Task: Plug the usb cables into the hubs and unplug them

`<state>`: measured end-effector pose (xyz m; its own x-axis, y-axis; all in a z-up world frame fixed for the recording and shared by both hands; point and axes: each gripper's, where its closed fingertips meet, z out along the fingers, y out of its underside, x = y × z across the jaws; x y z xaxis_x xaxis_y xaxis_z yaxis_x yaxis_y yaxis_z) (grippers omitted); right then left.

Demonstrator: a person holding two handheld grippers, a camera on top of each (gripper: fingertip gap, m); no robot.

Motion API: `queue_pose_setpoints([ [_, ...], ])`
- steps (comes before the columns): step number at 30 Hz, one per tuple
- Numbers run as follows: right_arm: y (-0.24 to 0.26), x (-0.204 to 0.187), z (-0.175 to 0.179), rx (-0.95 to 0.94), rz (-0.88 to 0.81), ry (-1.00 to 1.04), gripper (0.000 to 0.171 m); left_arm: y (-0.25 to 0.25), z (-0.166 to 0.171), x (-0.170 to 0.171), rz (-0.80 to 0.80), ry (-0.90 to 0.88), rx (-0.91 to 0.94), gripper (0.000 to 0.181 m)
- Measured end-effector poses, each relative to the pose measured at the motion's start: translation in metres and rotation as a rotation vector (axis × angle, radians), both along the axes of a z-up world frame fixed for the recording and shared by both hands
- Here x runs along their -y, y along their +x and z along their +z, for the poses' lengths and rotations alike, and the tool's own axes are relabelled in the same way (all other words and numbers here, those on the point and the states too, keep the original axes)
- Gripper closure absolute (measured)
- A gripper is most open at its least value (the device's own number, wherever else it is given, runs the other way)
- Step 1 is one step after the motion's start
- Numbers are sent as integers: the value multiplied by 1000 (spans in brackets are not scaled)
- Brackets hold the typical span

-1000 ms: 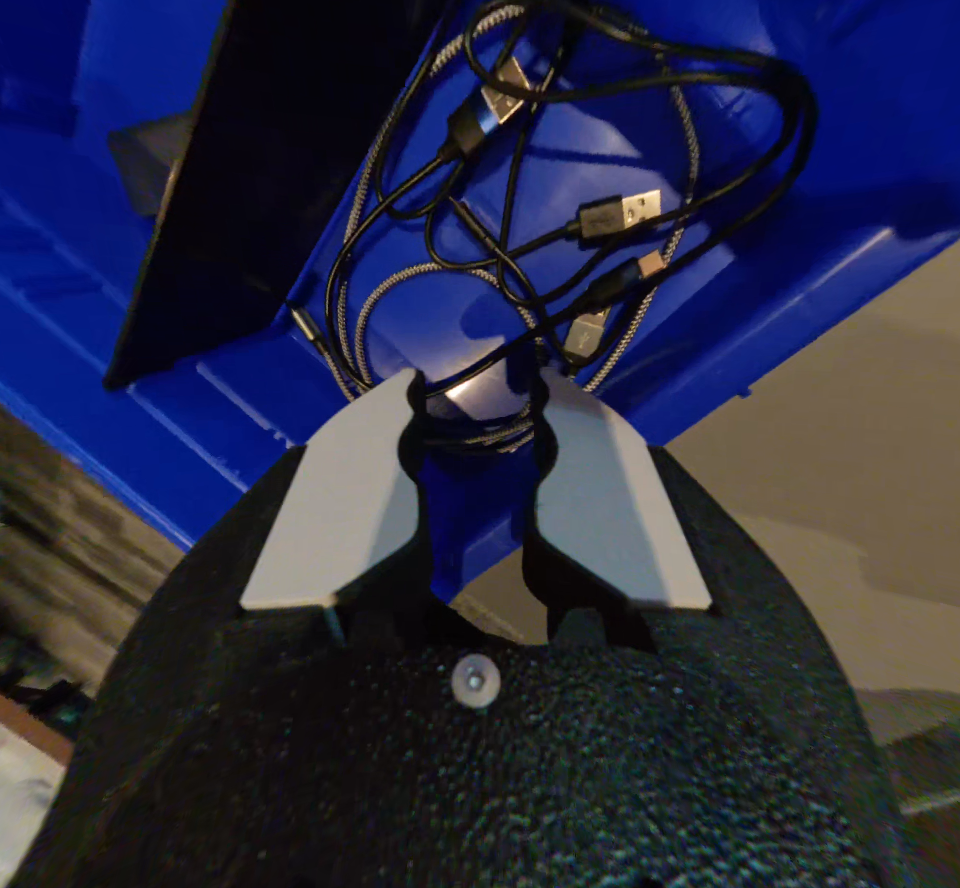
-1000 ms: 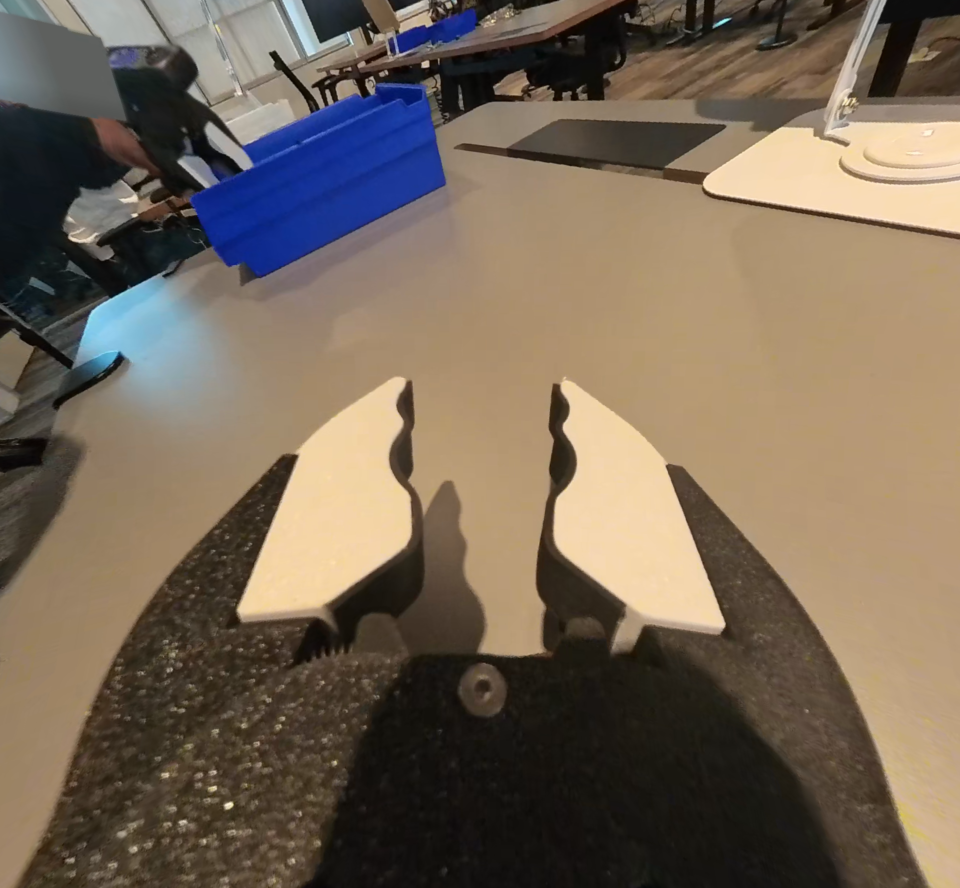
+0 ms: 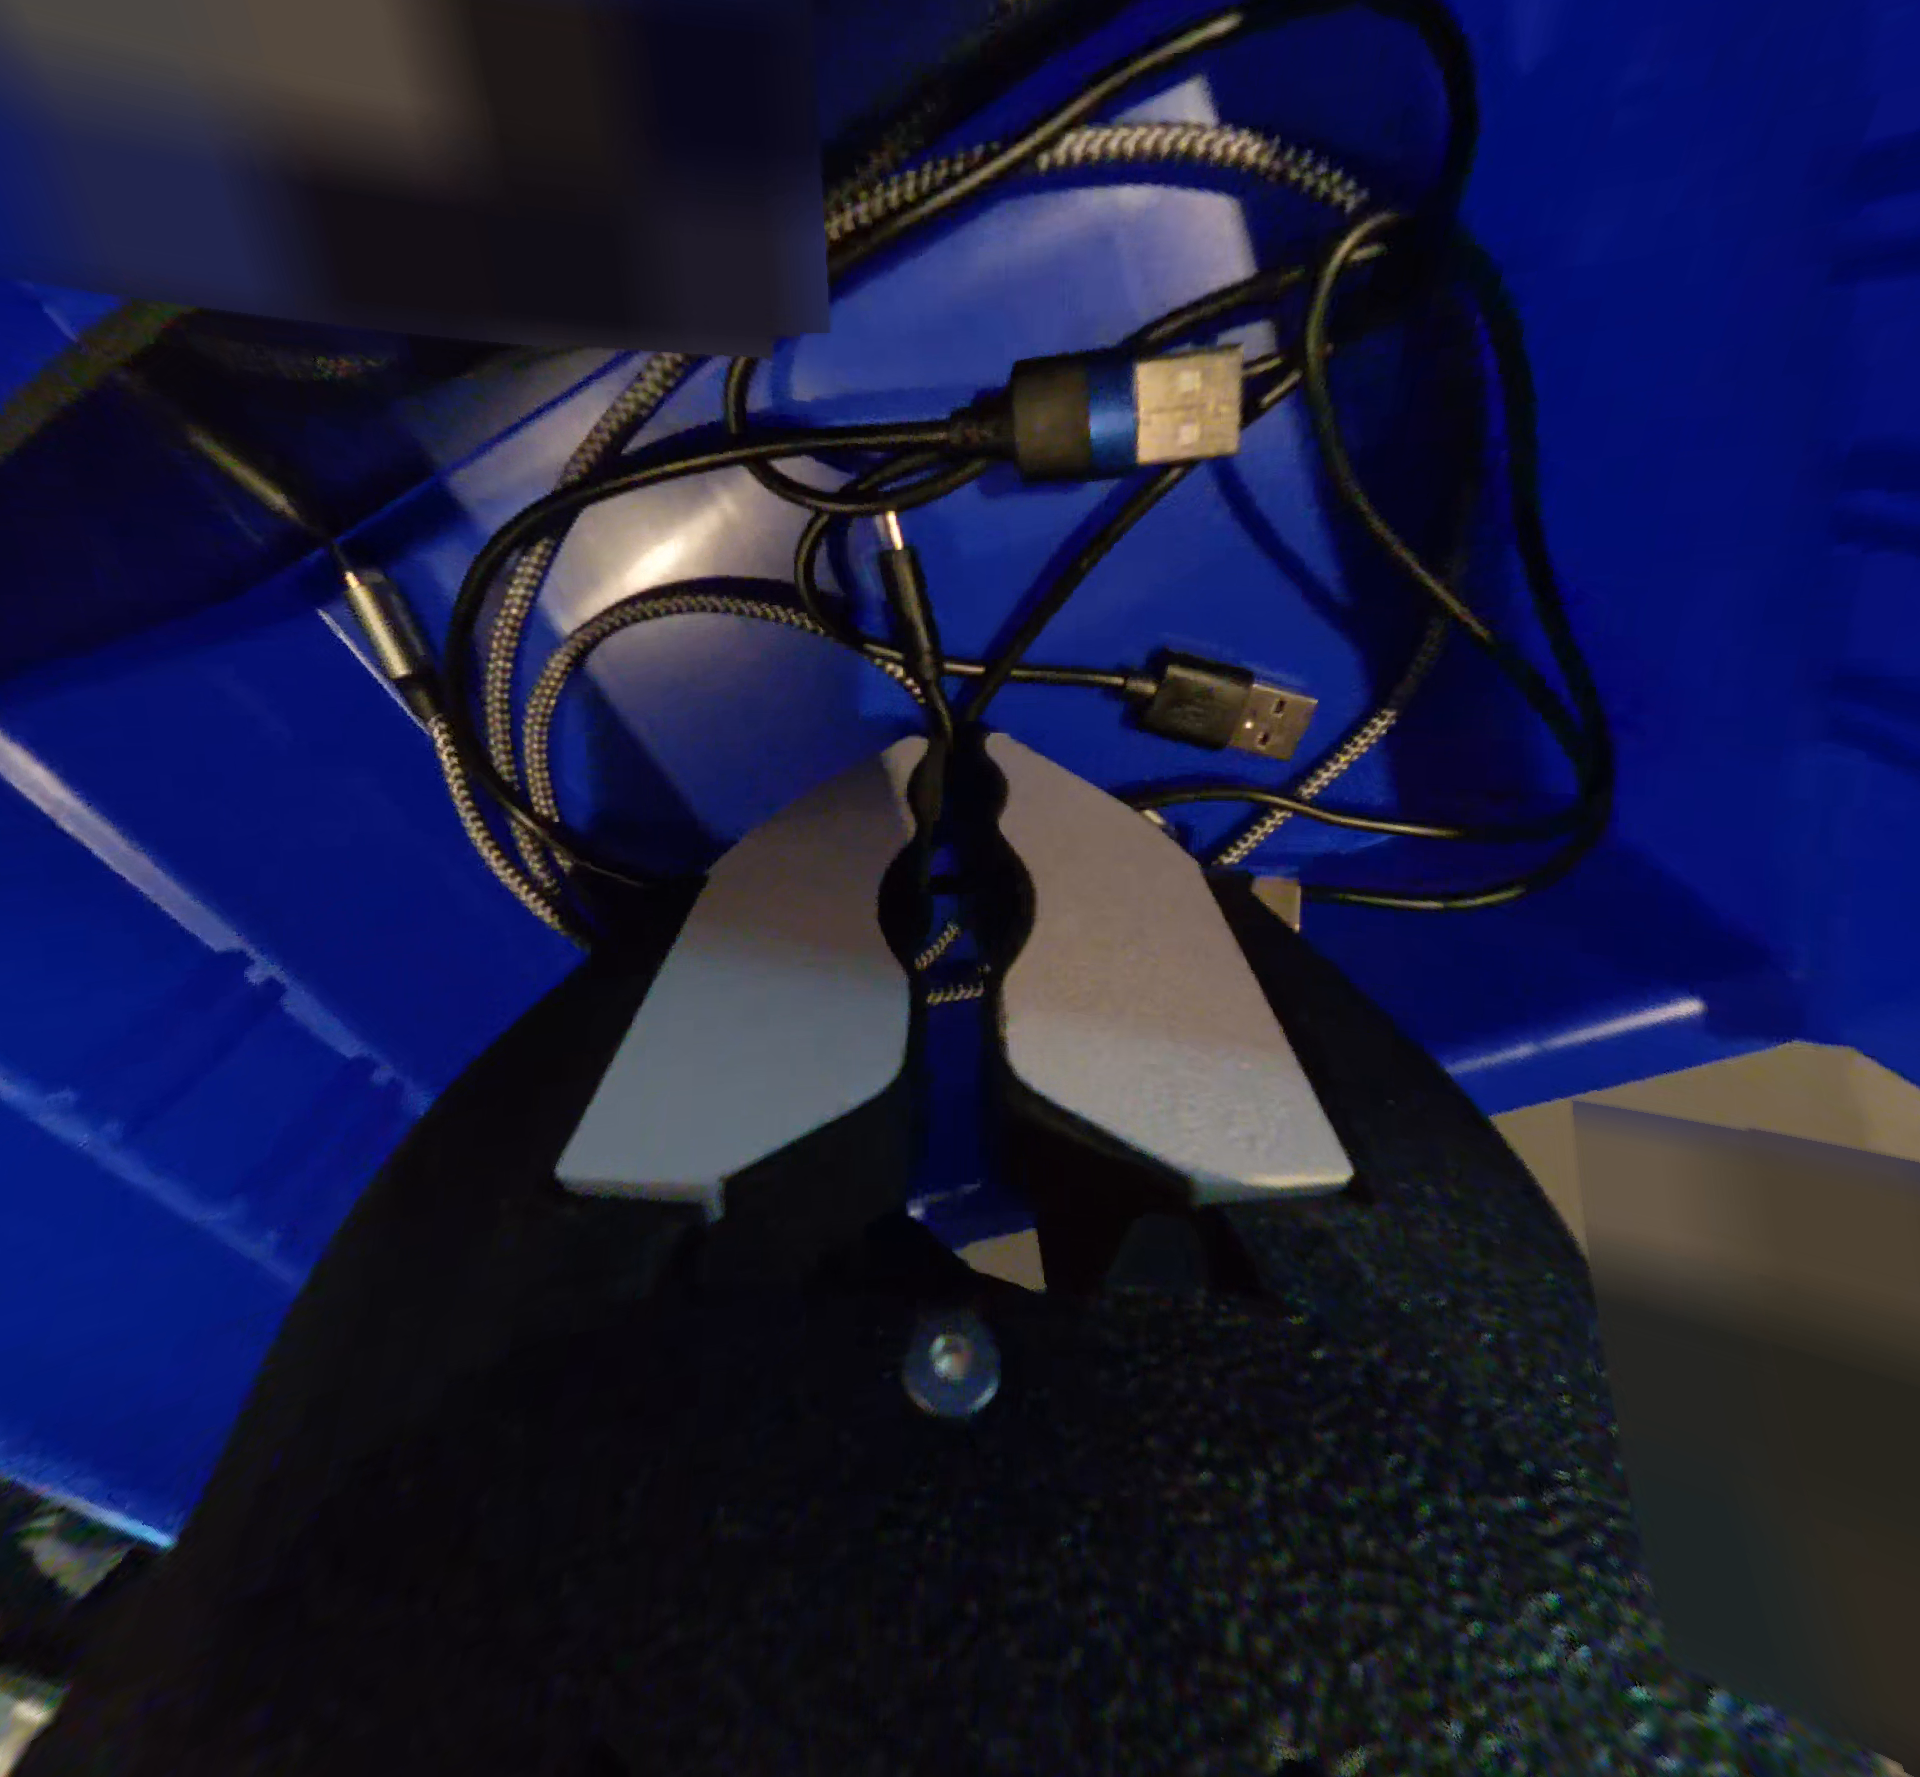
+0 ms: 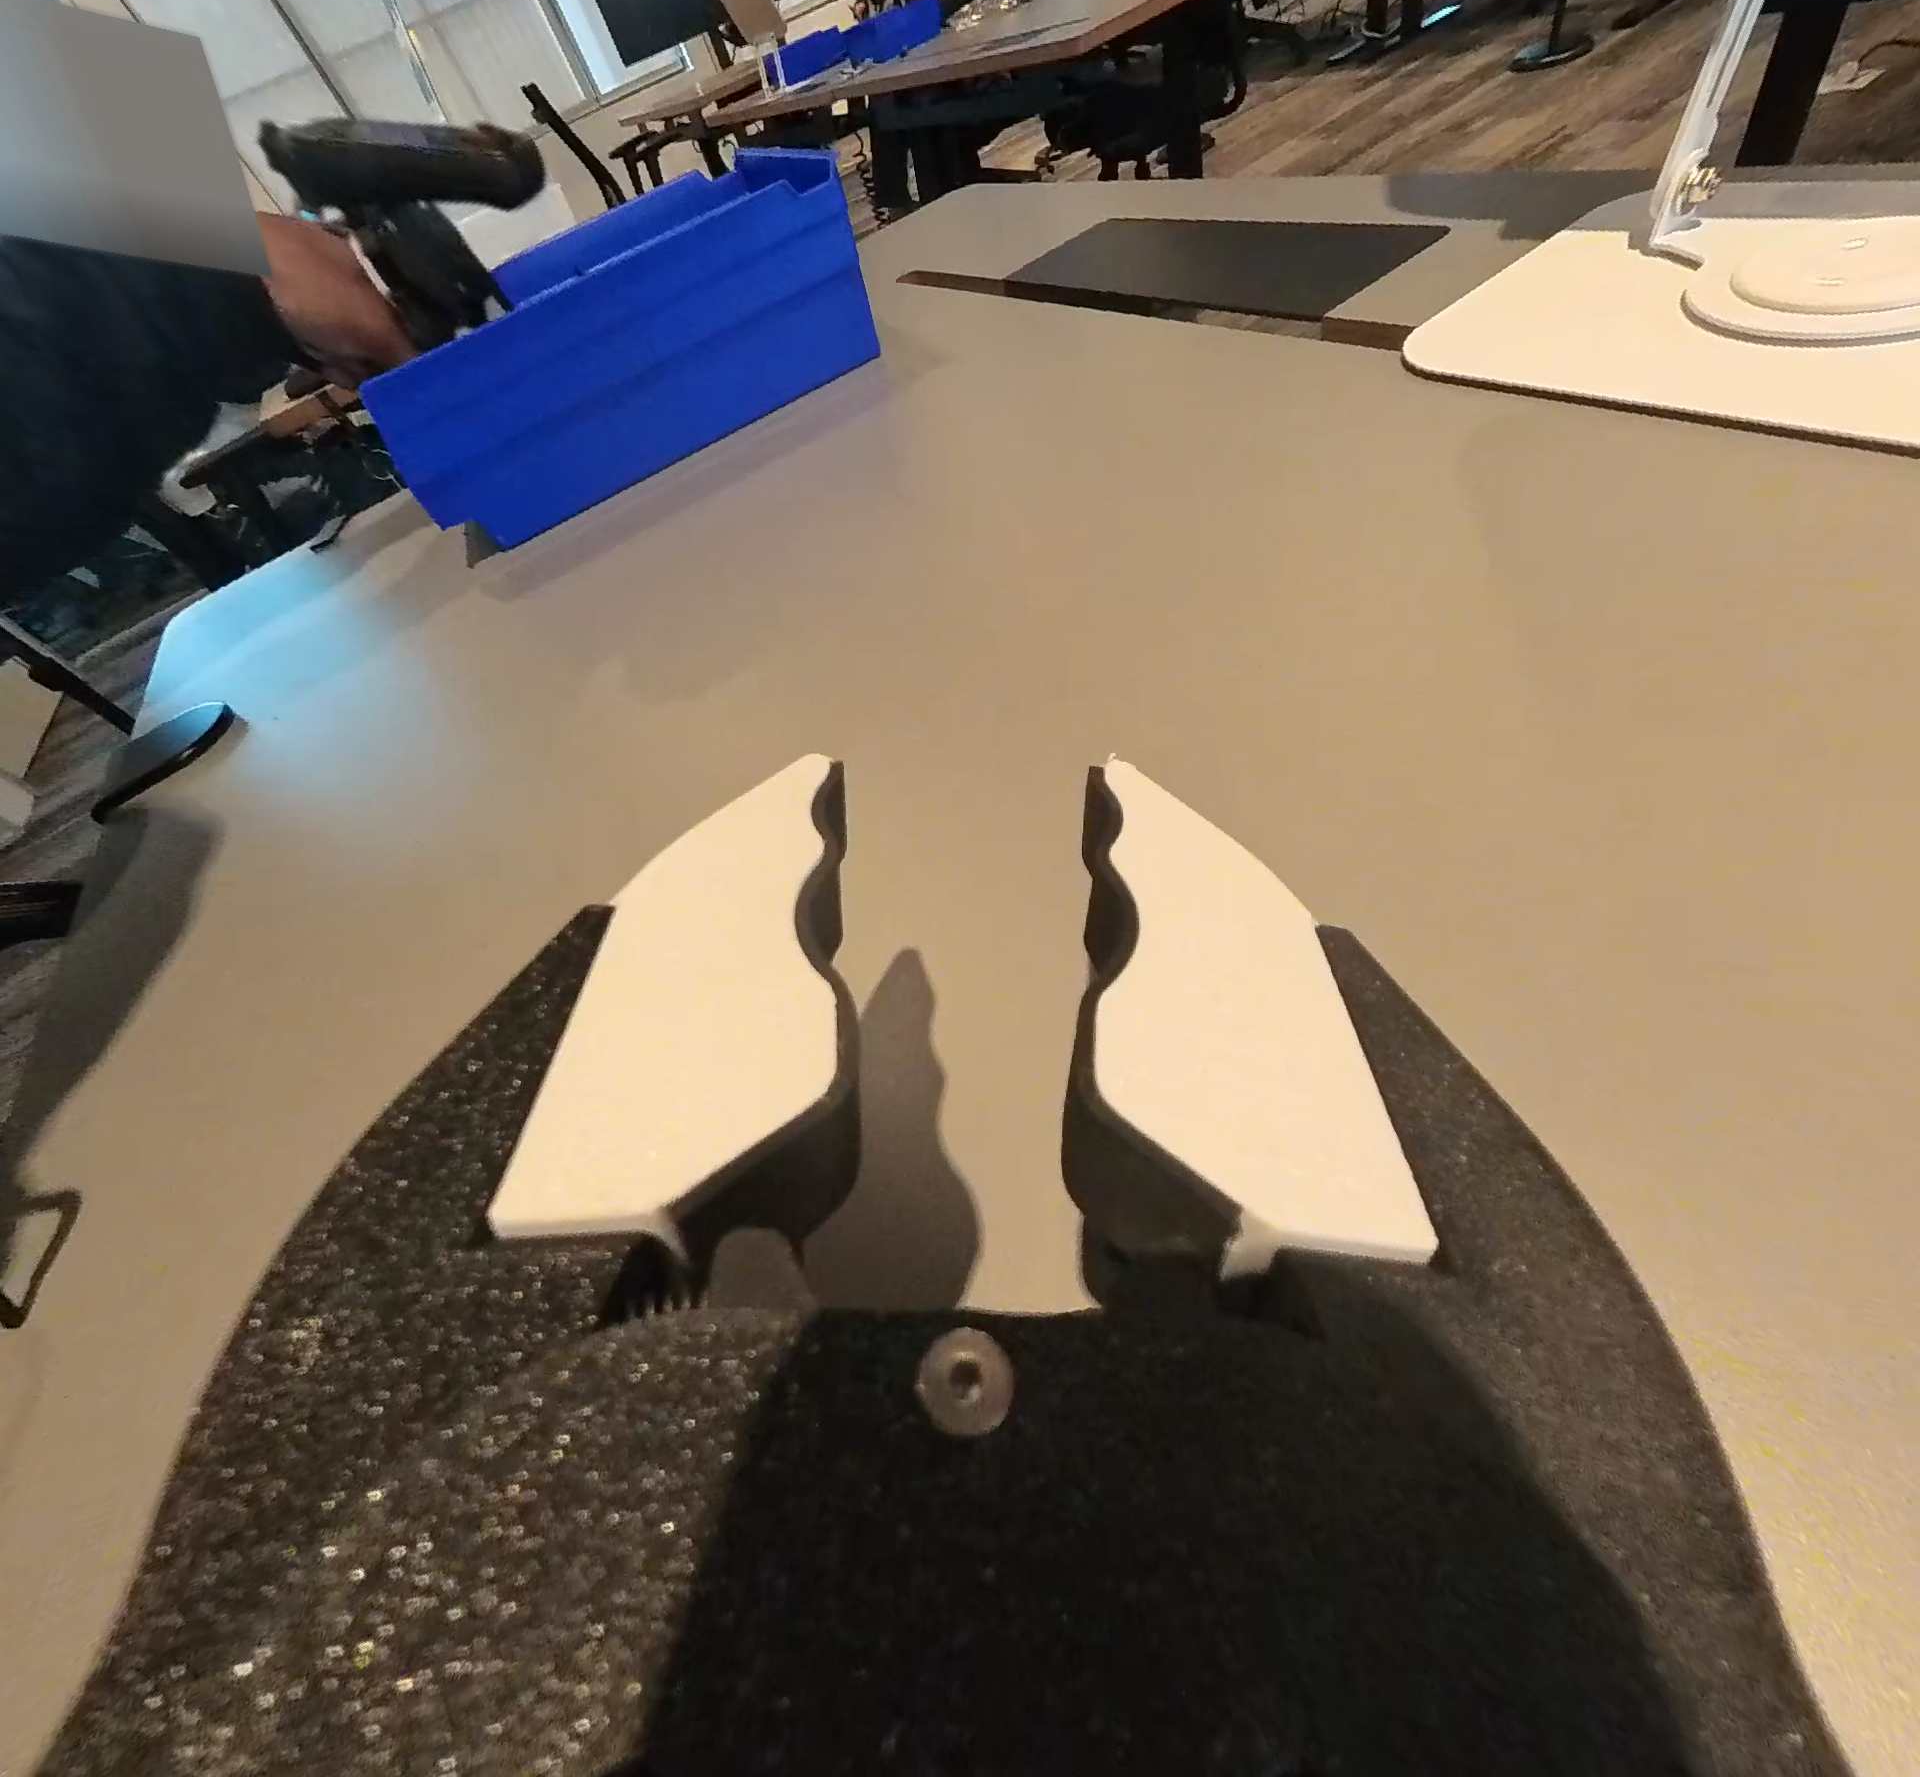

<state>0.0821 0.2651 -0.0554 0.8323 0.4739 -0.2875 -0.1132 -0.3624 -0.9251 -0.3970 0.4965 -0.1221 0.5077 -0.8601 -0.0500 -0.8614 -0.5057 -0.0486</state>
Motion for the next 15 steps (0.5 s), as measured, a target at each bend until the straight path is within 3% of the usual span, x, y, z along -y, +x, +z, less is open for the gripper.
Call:
queue_pose_setpoints([
  [9,0,0,1,-1,1,5,127,-2,54,-8,20,123,32,177],
  [15,-1,1,2,0,4,15,127,-4,72,-9,15,165,12,177],
])
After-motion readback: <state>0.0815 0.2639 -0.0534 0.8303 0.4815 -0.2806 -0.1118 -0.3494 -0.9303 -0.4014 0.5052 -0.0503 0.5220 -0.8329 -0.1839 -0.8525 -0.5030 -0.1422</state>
